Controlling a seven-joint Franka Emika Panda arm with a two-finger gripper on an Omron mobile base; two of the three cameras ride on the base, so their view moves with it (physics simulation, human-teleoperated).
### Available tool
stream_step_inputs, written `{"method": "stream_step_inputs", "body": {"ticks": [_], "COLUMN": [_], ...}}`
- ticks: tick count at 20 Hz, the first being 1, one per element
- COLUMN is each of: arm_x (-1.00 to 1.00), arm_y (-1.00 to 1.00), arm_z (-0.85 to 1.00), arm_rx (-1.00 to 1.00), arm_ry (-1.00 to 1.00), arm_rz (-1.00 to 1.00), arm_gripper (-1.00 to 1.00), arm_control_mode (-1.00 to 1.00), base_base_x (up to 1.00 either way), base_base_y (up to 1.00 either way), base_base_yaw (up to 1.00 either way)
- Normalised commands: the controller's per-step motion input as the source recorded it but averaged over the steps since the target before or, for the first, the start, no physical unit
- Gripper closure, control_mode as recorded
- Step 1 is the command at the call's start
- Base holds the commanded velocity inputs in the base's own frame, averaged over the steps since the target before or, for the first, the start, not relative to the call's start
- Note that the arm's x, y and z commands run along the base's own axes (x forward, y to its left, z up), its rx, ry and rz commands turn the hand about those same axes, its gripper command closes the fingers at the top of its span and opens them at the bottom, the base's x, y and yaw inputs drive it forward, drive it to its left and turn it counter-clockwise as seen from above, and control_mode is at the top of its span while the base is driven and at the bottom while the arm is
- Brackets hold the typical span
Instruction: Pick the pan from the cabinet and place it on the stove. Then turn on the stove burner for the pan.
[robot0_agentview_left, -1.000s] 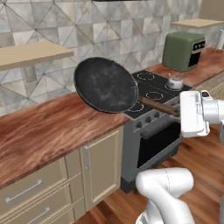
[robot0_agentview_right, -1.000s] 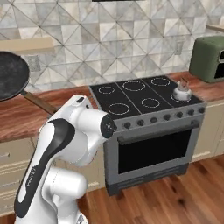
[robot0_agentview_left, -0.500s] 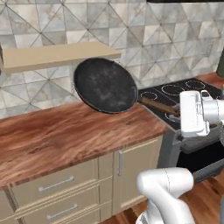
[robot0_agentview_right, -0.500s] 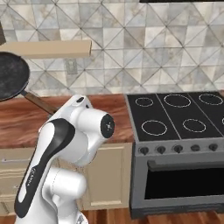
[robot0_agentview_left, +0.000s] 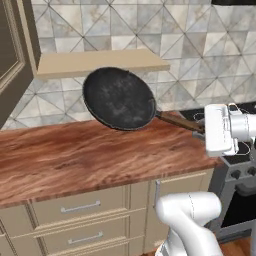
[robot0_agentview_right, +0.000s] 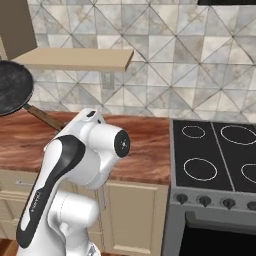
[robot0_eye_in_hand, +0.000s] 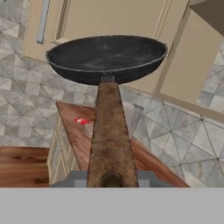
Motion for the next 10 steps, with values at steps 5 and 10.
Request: {"method": "stream_step_inputs", "body": {"ticks": [5,10], "arm_x": [0.0,0.0], "arm_y": [0.0,0.0], "arm_z": [0.0,0.0], "arm_rx": [0.0,0.0], "arm_ry": [0.0,0.0], "arm_rz": [0.0,0.0], "arm_gripper": [1.0,1.0], "arm_control_mode": [1.0,1.0], "base_base_x": [0.39,0.47], "base_base_y": [-0.32,-0.09], "base_base_yaw": [0.28,0.24]}}
